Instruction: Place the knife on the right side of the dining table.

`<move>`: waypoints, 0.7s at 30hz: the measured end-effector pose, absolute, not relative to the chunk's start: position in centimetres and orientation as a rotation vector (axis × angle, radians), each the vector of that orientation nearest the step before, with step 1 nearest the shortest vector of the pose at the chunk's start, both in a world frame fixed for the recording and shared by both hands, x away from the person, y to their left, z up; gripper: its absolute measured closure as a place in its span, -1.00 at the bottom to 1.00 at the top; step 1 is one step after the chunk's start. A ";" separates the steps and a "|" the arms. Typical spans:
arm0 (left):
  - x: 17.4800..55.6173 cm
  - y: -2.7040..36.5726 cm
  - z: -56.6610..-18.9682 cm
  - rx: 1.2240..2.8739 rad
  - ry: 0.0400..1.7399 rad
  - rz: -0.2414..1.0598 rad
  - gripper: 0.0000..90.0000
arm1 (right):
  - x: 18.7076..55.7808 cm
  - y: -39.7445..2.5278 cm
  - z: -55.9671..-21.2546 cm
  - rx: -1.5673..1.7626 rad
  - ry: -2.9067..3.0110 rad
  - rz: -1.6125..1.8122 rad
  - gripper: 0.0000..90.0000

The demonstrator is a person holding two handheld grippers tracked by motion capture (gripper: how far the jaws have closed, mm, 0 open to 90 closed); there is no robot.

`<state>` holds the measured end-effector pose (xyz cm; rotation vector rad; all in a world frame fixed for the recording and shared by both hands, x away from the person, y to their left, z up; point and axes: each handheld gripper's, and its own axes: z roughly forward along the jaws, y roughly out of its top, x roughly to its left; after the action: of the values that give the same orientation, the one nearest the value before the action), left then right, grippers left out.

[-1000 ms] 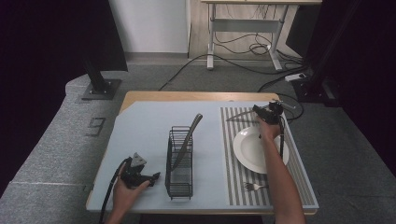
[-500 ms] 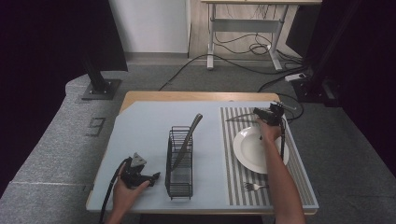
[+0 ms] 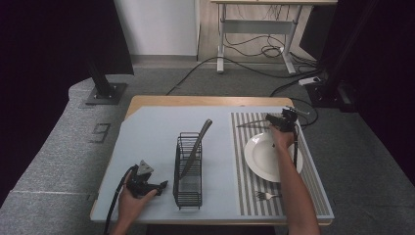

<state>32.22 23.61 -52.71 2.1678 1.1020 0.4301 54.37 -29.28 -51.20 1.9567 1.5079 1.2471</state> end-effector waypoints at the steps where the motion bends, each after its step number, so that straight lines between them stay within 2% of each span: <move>1: 32.2 23.6 -52.7 2.168 1.102 0.430 -0.74 | 54.4 -29.3 -51.2 1.966 1.510 1.246 0.08; 9: 32.2 23.6 -52.7 2.168 1.102 0.430 -0.74 | 54.4 -29.5 -51.2 1.975 1.552 1.196 -0.03; 16: 32.2 23.6 -52.7 2.168 1.102 0.430 -0.74 | 54.4 -29.1 -51.4 1.935 1.658 1.044 0.04; 21: 32.2 23.6 -52.7 2.168 1.102 0.432 -0.74 | 54.2 -29.6 -51.2 1.974 1.665 1.013 -0.04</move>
<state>32.22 23.59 -52.71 2.1682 1.1024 0.4315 54.22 -29.61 -51.18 1.9744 1.6653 1.0134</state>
